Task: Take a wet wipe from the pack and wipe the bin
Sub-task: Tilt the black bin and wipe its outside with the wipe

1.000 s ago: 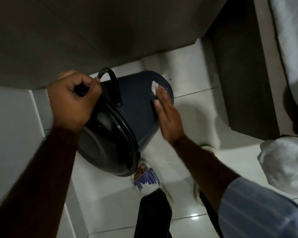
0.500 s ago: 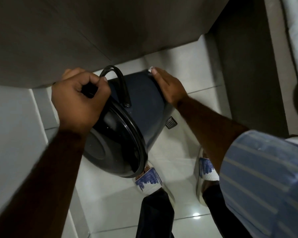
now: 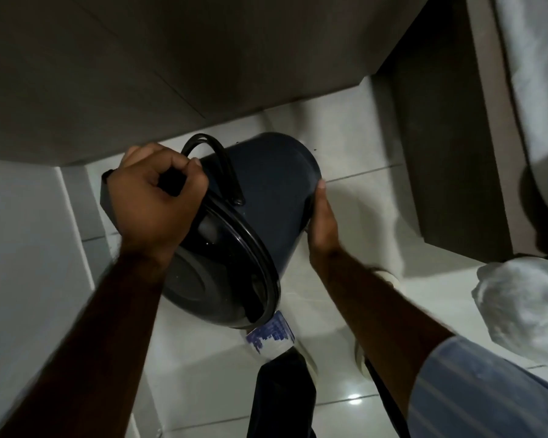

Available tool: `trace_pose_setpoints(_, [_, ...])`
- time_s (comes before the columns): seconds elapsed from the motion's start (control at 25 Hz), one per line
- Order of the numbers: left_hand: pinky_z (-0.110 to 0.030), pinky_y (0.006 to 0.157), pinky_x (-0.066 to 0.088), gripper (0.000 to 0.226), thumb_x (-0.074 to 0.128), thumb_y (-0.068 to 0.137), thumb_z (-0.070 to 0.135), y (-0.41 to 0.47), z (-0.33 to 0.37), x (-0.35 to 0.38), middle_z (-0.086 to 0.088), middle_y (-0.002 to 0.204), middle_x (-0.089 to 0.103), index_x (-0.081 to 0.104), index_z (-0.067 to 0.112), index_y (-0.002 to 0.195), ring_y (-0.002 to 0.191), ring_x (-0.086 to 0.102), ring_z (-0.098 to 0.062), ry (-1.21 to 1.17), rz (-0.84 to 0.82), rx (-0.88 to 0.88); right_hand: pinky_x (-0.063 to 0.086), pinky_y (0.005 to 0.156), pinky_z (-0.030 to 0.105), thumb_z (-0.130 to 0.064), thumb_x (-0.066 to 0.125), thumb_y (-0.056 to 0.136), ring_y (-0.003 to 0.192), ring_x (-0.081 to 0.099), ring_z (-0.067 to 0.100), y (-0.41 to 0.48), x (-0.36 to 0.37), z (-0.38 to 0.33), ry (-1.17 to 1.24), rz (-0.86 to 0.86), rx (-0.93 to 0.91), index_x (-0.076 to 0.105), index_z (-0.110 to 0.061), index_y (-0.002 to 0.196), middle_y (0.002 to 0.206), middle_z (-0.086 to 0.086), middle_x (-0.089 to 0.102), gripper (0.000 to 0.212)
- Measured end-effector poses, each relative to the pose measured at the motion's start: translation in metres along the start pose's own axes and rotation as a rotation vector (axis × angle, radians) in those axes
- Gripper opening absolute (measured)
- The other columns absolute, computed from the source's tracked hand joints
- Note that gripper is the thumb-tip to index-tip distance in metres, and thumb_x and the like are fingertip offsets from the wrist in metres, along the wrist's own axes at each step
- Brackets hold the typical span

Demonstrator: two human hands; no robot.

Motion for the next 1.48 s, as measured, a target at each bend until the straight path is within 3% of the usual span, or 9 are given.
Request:
trace_pose_setpoints(0.2, [-0.011, 0.077, 0.039, 0.024, 0.064, 0.090, 0.022, -0.004, -0.007, -0.005, 0.001, 0.072, 0.057, 0.065, 0.012, 0.068, 0.079, 0.055, -0.015, 0.045, 0.054, -0.081, 0.040, 0.124, 0.050, -0.096, 0.045, 0.077, 0.142, 0.056, 0.020, 0.010, 0.041, -0.074, -0.227, -0.135, -0.274, 0.065, -0.030, 0.141, 0.147, 0.000, 0.066, 0.095])
trace_pose_setpoints(0.32, [-0.024, 0.080, 0.045, 0.021, 0.063, 0.088, 0.024, 0.010, -0.008, -0.009, 0.004, 0.075, 0.059, 0.069, 0.012, 0.073, 0.084, 0.058, -0.018, 0.047, 0.043, -0.125, 0.025, 0.131, 0.050, -0.057, 0.041, 0.105, 0.159, 0.033, 0.019, -0.051, 0.051, -0.076, -0.427, -0.256, -0.506, 0.051, -0.022, 0.155, 0.166, 0.003, 0.046, 0.061])
trace_pose_setpoints(0.44, [-0.023, 0.082, 0.044, 0.018, 0.060, 0.087, 0.029, 0.023, -0.007, -0.003, 0.010, 0.075, 0.057, 0.068, 0.019, 0.074, 0.082, 0.056, -0.011, 0.099, -0.013, -0.118, 0.024, 0.131, 0.033, -0.028, 0.045, 0.111, 0.161, 0.027, 0.014, -0.089, 0.027, -0.049, -0.473, -0.275, -0.664, 0.044, -0.019, 0.159, 0.171, 0.001, 0.038, 0.049])
trace_pose_setpoints(0.6, [-0.013, 0.071, 0.038, 0.016, 0.063, 0.090, 0.030, 0.035, -0.003, 0.008, 0.002, 0.077, 0.059, 0.065, 0.021, 0.077, 0.076, 0.050, -0.009, 0.091, -0.091, 0.012, 0.032, 0.128, 0.030, -0.035, 0.049, 0.111, 0.157, 0.036, 0.010, -0.073, 0.003, -0.015, -0.303, -0.037, -0.351, 0.043, -0.024, 0.159, 0.168, -0.003, 0.042, 0.050])
trace_pose_setpoints(0.8, [-0.008, 0.068, 0.036, 0.020, 0.068, 0.088, 0.022, 0.032, 0.033, 0.027, 0.001, 0.071, 0.063, 0.070, 0.010, 0.073, 0.071, 0.053, -0.009, 0.082, -0.060, 0.143, 0.045, 0.115, 0.040, -0.074, 0.063, 0.088, 0.131, 0.060, 0.019, -0.012, -0.008, -0.029, -0.101, 0.138, -0.031, 0.063, -0.029, 0.145, 0.142, -0.006, 0.067, 0.073])
trace_pose_setpoints(0.96, [0.002, 0.066, 0.030, 0.019, 0.067, 0.089, 0.026, 0.039, 0.050, 0.031, 0.007, 0.079, 0.060, 0.073, 0.011, 0.078, 0.080, 0.052, -0.009, 0.123, -0.136, 0.119, 0.049, 0.118, 0.041, -0.027, 0.066, 0.103, 0.130, 0.065, 0.016, -0.022, -0.004, -0.055, -0.122, 0.097, -0.222, 0.074, -0.022, 0.132, 0.137, -0.002, 0.073, 0.031])
trace_pose_setpoints(1.08, [-0.005, 0.067, 0.036, 0.020, 0.066, 0.089, 0.030, 0.046, 0.068, 0.053, 0.002, 0.083, 0.062, 0.071, 0.013, 0.080, 0.084, 0.050, -0.009, 0.130, -0.256, 0.172, 0.052, 0.115, 0.043, -0.021, 0.065, 0.103, 0.125, 0.069, 0.018, -0.029, -0.022, -0.046, -0.109, 0.166, -0.221, 0.076, -0.022, 0.128, 0.130, -0.001, 0.076, 0.028])
trace_pose_setpoints(1.24, [-0.038, 0.079, 0.053, 0.028, 0.057, 0.077, 0.037, 0.054, 0.102, 0.105, -0.004, 0.078, 0.068, 0.071, 0.014, 0.069, 0.081, 0.058, -0.020, 0.140, -0.333, 0.246, 0.058, 0.106, 0.048, -0.034, 0.068, 0.096, 0.112, 0.075, 0.019, -0.020, -0.047, -0.044, -0.036, 0.289, -0.128, 0.080, -0.026, 0.118, 0.114, -0.005, 0.082, 0.026])
trace_pose_setpoints(1.48, [-0.040, 0.100, 0.046, 0.028, 0.053, 0.088, 0.036, 0.052, 0.145, 0.156, -0.006, 0.097, 0.069, 0.070, 0.013, 0.085, 0.103, 0.060, -0.023, 0.365, -0.479, 0.329, 0.064, 0.092, 0.048, -0.031, 0.060, 0.070, 0.081, 0.068, 0.031, -0.014, -0.069, -0.050, 0.160, 0.315, -0.013, 0.074, -0.019, 0.074, 0.080, 0.004, 0.072, 0.019])
Point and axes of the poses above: each hand's wrist, its own y-axis towards the middle knuckle, its own x-axis out of the palm, z = x × y, the point moved 5 cm from there along y, towards the middle knuckle
